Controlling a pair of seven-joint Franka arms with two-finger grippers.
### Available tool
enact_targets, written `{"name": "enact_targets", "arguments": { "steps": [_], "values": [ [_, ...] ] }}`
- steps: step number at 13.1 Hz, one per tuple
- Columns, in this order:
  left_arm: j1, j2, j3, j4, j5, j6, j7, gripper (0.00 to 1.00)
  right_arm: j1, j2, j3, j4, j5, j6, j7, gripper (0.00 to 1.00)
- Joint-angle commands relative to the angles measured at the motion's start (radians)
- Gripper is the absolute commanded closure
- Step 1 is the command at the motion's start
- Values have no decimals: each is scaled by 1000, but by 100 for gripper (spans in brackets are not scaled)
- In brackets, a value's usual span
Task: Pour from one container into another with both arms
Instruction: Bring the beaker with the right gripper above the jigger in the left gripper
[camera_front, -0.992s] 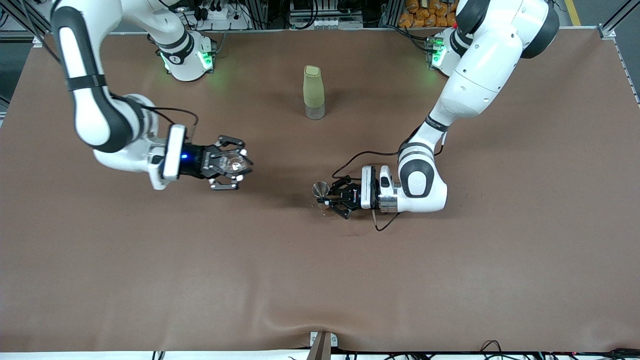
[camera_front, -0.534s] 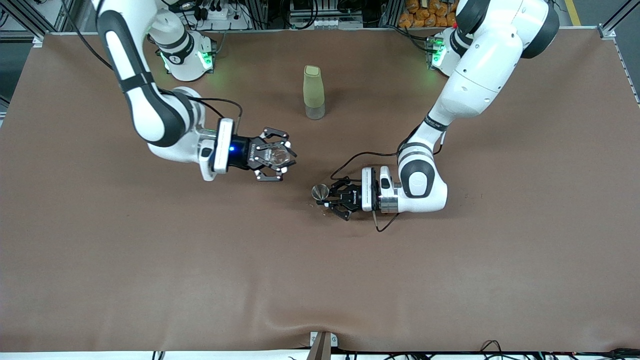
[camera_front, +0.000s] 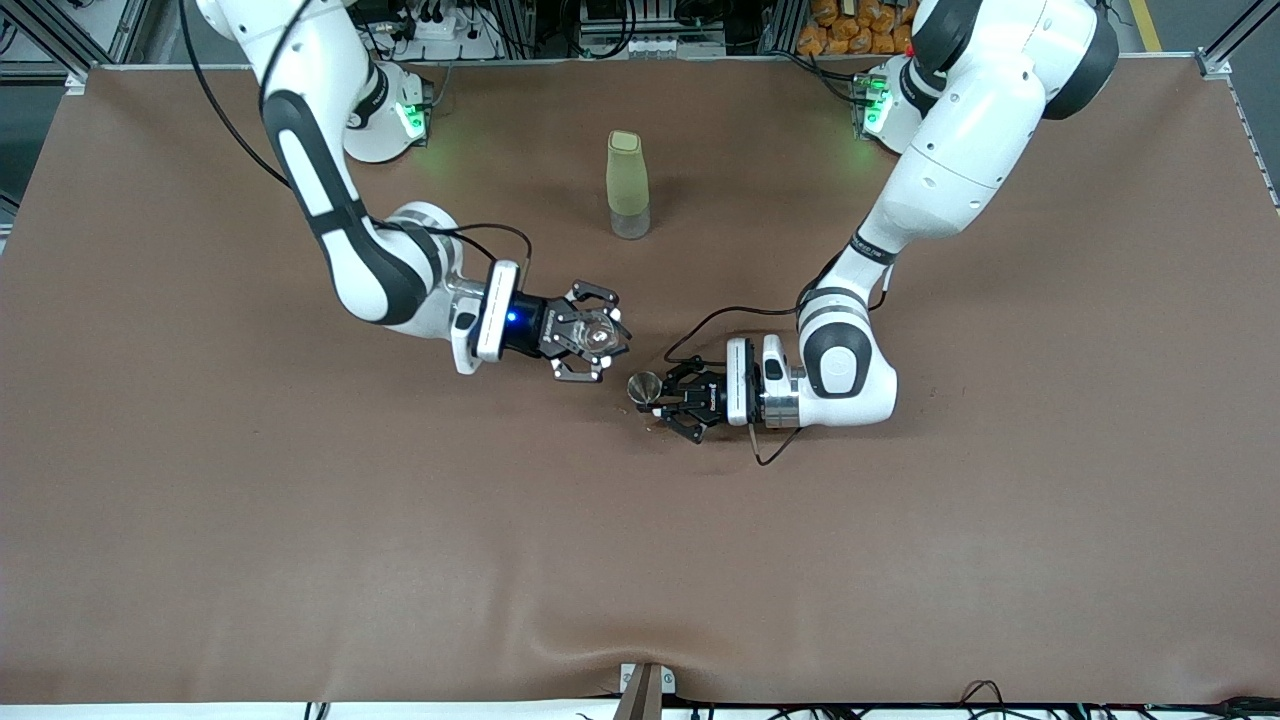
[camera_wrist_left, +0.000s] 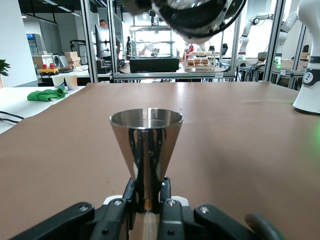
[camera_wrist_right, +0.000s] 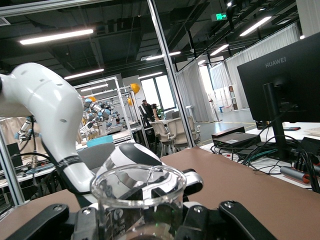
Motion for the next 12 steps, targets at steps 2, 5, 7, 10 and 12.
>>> {"name": "enact_targets", "arguments": {
  "steps": [2,5,7,10,12],
  "values": [
    [-4,6,1,6,-26,7,-4,100,11,85,12,88,62,4,-39,100],
    [-4,6,-1,6,-33,7,-5,100,31,128,21,130,109,5,-40,100],
    [-4,6,-7,-9,-59,3,-14,100,58,159,23,157,157,5,-42,100],
    [-2,7,-7,-14,-63,1,-17,100,83,171,23,165,182,14,-42,100],
    [1,7,-7,-20,-63,-4,-31,100,85,173,23,164,183,22,-54,100]
  ]
}}
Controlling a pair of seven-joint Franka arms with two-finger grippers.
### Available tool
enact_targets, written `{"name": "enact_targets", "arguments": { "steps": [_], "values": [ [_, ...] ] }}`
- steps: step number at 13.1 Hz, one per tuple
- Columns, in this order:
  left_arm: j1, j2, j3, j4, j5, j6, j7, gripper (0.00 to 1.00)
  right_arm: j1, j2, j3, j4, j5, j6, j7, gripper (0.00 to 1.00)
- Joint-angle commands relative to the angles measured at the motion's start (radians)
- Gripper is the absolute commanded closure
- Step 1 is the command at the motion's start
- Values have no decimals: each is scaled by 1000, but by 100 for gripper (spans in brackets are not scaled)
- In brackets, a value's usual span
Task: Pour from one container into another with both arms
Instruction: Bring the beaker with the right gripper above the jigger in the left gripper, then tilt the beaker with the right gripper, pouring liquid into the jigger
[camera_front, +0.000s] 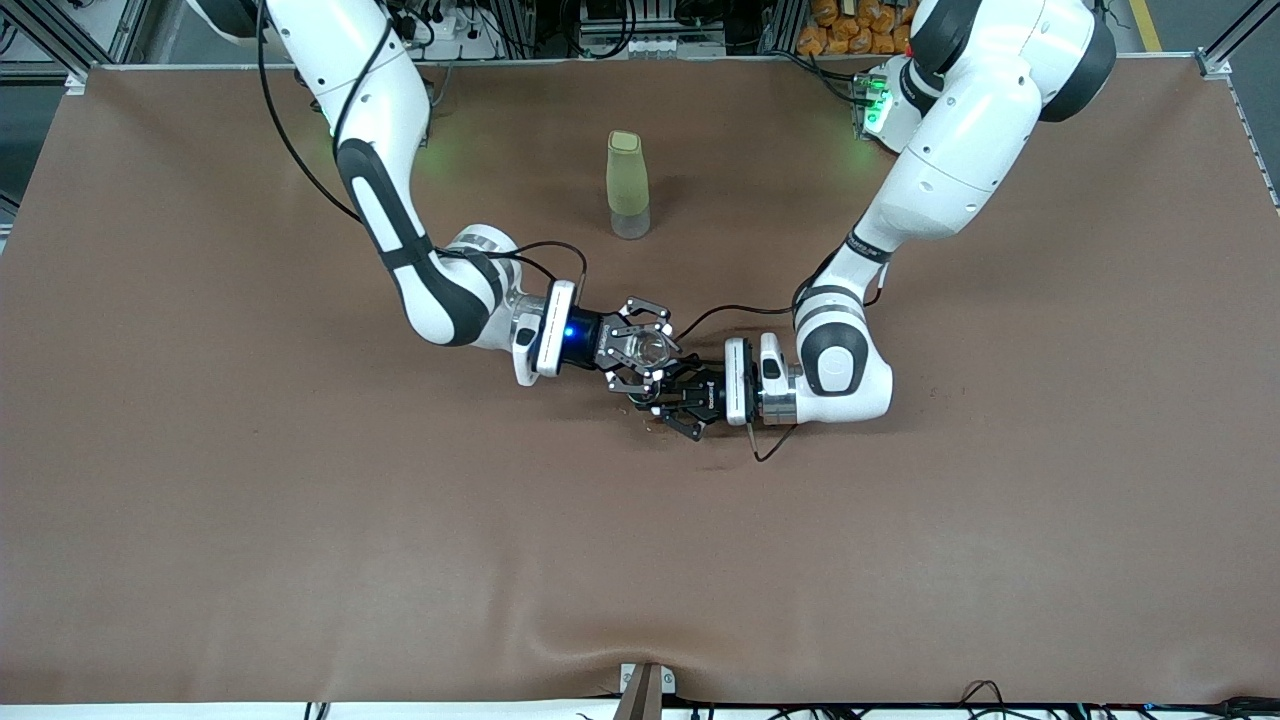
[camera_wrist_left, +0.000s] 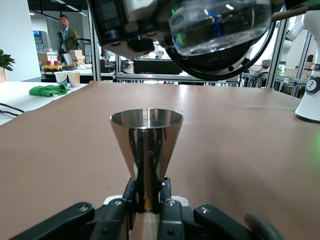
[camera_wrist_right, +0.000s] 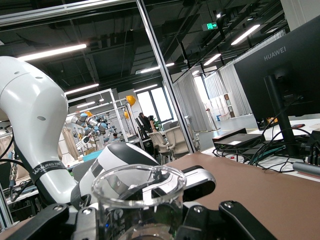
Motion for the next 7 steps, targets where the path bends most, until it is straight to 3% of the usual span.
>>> {"name": "enact_targets", "arguments": {
  "steps": [1,7],
  "values": [
    [1,0,-2,-10,-28,-5,-29,100,6,14,-1,20,29,24,-41,100],
    [18,-4,0,-21,-20,-17,-82,100,1,13,1,-19,28,29,-49,100]
  ]
}}
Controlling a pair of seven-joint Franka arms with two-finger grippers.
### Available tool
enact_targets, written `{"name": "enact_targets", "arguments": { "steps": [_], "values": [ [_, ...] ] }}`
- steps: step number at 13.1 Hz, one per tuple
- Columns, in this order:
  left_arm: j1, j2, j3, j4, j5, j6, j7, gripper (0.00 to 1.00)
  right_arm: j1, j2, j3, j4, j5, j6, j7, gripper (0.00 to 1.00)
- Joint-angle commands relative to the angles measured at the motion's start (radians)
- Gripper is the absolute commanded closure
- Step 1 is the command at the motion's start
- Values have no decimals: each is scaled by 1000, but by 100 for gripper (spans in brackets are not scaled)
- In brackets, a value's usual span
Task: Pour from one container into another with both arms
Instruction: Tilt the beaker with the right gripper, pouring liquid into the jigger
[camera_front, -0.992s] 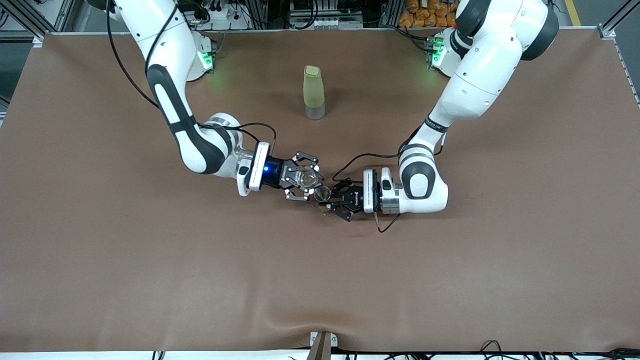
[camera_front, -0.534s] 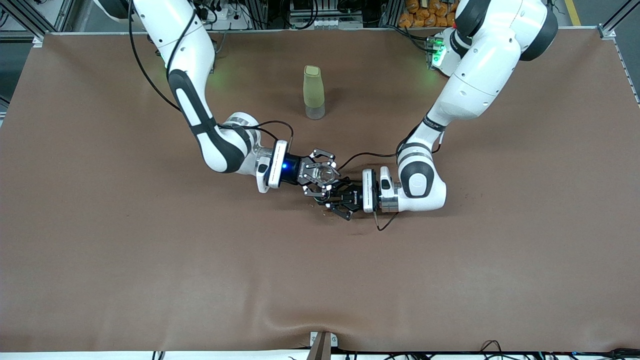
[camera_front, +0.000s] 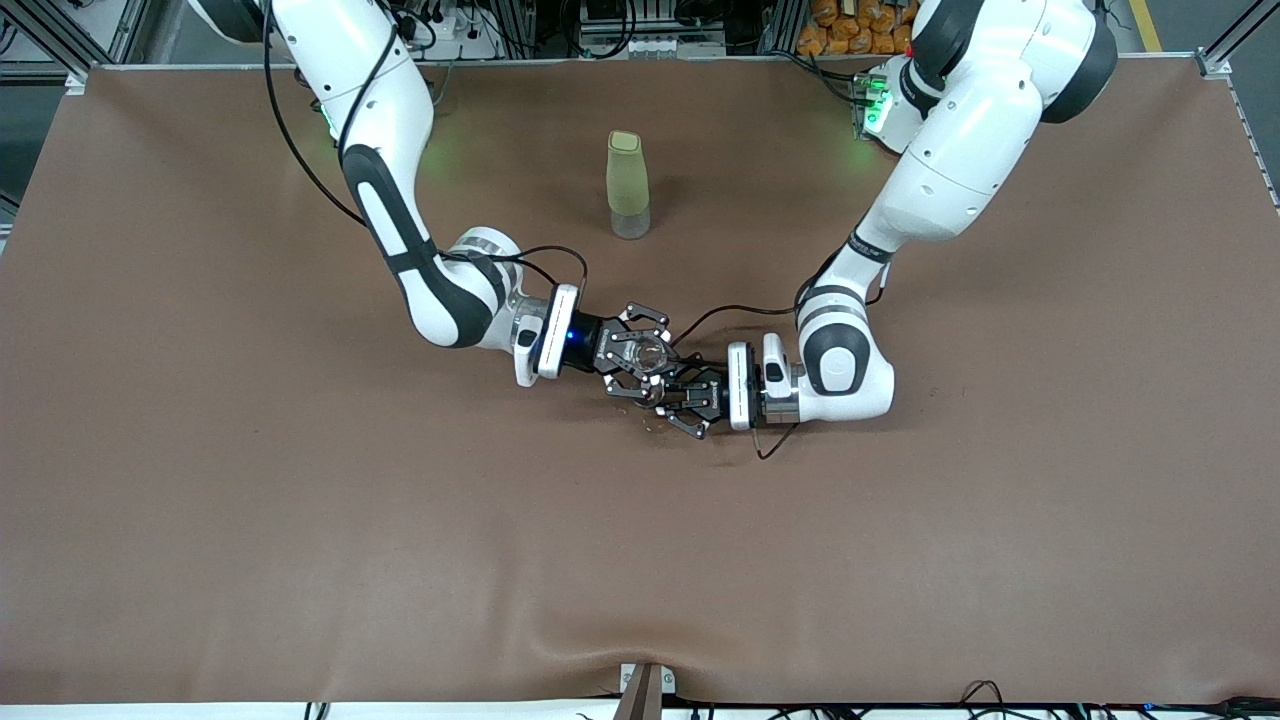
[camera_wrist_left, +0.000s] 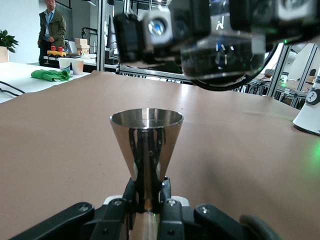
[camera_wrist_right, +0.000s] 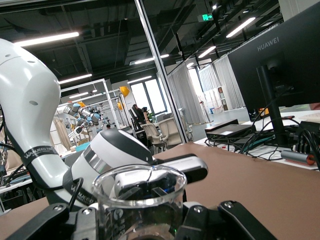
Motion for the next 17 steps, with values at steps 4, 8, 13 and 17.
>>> {"name": "enact_targets", "arguments": {
  "steps": [4,8,13,17],
  "values": [
    [10,-5,3,5,-14,-15,35,100,5,-3,13,-11,29,-5,4,100],
    [11,4,8,25,-19,-15,70,100,3,-9,36,-14,30,-5,5,100],
    [27,6,8,30,-17,-15,99,100,-2,-20,36,-25,30,-4,101,100],
    [24,7,8,30,-17,-15,106,100,-3,-21,36,-23,30,-4,267,100]
  ]
}}
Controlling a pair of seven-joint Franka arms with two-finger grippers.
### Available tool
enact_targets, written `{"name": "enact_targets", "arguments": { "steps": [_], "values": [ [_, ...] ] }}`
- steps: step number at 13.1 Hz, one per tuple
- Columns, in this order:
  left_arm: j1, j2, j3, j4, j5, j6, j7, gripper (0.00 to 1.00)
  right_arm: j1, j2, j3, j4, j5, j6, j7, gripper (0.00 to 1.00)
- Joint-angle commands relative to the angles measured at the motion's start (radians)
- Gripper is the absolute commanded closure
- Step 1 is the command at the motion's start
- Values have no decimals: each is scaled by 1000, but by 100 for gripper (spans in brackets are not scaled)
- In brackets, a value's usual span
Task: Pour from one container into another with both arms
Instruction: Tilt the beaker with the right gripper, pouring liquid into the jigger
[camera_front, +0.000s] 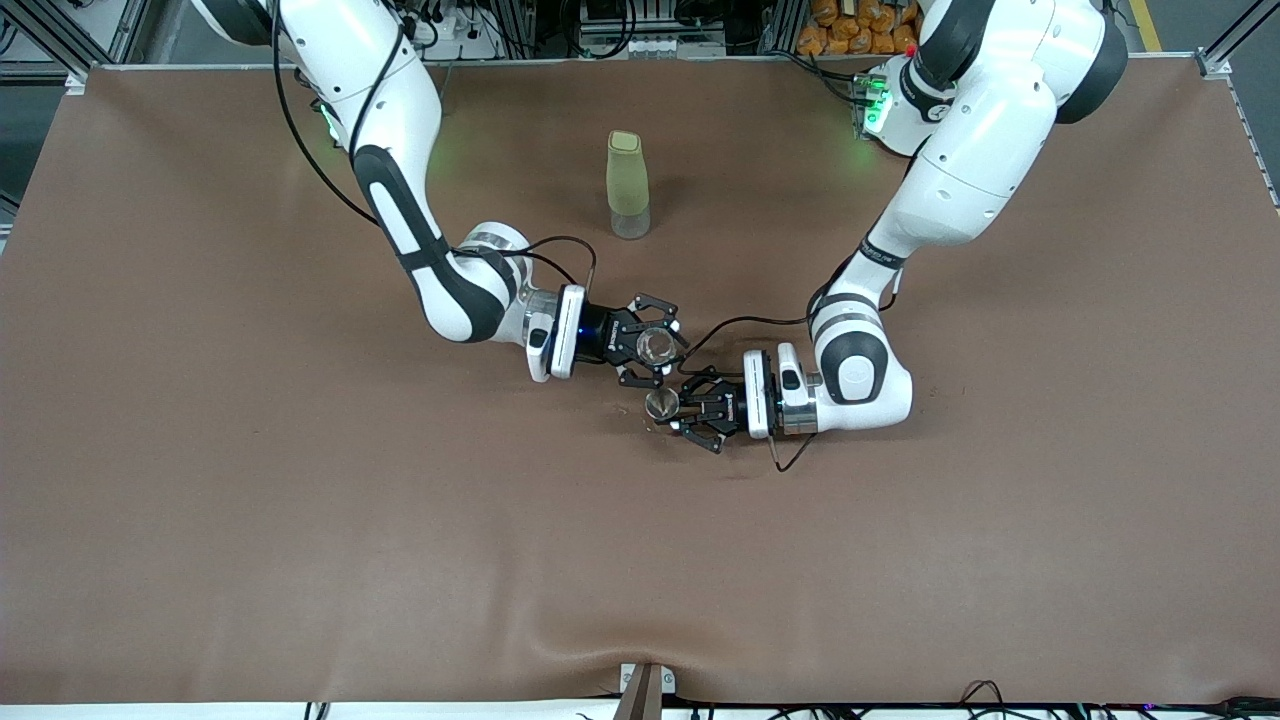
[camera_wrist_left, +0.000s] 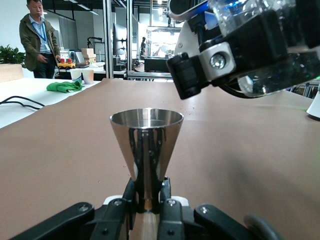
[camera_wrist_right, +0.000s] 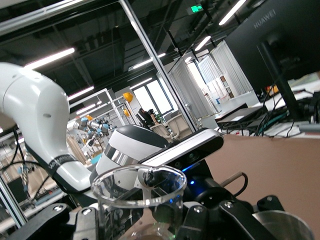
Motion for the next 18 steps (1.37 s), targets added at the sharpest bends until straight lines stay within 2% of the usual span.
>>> {"name": "enact_targets", "arguments": {
  "steps": [1,7,11,15,18],
  "values": [
    [0,11,0,10,-19,-14,27,100,-2,-27,2,-21,23,-3,109,100],
    [0,11,0,10,-20,-14,27,100,3,-30,2,-21,21,0,295,100],
    [-5,9,-2,4,-16,-14,27,100,1,-32,1,-21,-6,1,385,100],
    [-10,11,-2,0,-14,-16,35,100,-8,-39,1,-18,-72,1,477,100],
    [-11,12,-2,-2,-14,-16,44,100,-9,-43,1,-19,-80,1,536,100]
  ]
}}
